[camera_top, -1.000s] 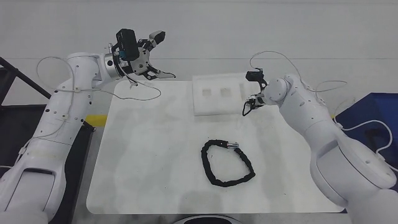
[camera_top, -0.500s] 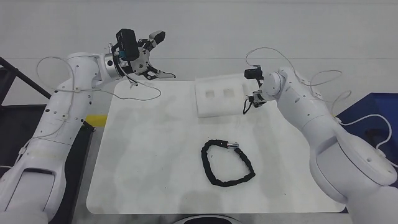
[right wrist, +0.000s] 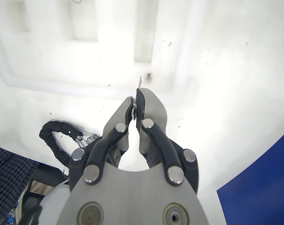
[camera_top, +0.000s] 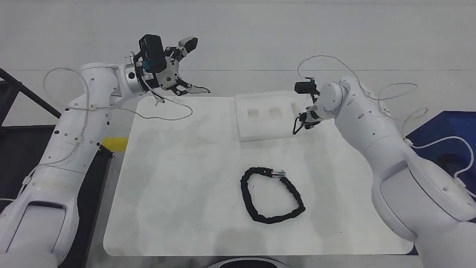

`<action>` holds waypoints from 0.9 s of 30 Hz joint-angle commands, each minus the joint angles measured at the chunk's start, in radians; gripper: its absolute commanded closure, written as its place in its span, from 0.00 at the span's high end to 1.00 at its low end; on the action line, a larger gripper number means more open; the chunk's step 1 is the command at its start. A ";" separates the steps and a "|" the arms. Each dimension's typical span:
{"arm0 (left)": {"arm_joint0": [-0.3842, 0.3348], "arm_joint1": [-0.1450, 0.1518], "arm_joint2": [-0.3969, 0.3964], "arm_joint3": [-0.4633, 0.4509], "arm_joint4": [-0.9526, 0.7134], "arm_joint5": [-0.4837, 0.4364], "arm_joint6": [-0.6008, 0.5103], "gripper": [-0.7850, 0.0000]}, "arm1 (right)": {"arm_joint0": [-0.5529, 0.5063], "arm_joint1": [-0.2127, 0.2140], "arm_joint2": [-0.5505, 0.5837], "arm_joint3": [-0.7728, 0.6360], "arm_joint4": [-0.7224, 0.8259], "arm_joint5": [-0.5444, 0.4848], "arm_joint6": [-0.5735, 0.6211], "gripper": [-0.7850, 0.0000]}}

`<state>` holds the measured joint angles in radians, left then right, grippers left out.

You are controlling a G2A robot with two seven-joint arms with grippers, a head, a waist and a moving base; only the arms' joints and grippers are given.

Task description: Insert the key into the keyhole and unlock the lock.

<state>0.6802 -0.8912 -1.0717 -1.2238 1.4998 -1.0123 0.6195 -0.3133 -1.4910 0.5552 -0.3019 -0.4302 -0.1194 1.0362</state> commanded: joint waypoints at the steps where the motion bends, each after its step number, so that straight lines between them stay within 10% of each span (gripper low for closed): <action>1: 0.000 0.000 0.000 0.000 0.000 0.000 0.000 1.00 | 0.006 0.004 0.007 -0.002 0.002 -0.011 0.011 0.00; 27: 0.000 0.000 0.000 0.000 0.000 0.000 0.000 1.00 | -0.141 0.202 0.331 -0.421 0.300 -0.280 0.271 0.00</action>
<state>0.6802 -0.8912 -1.0717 -1.2238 1.4998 -1.0123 0.6195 -0.4383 -1.3014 0.8639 -0.6844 -0.1418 -0.4011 1.2942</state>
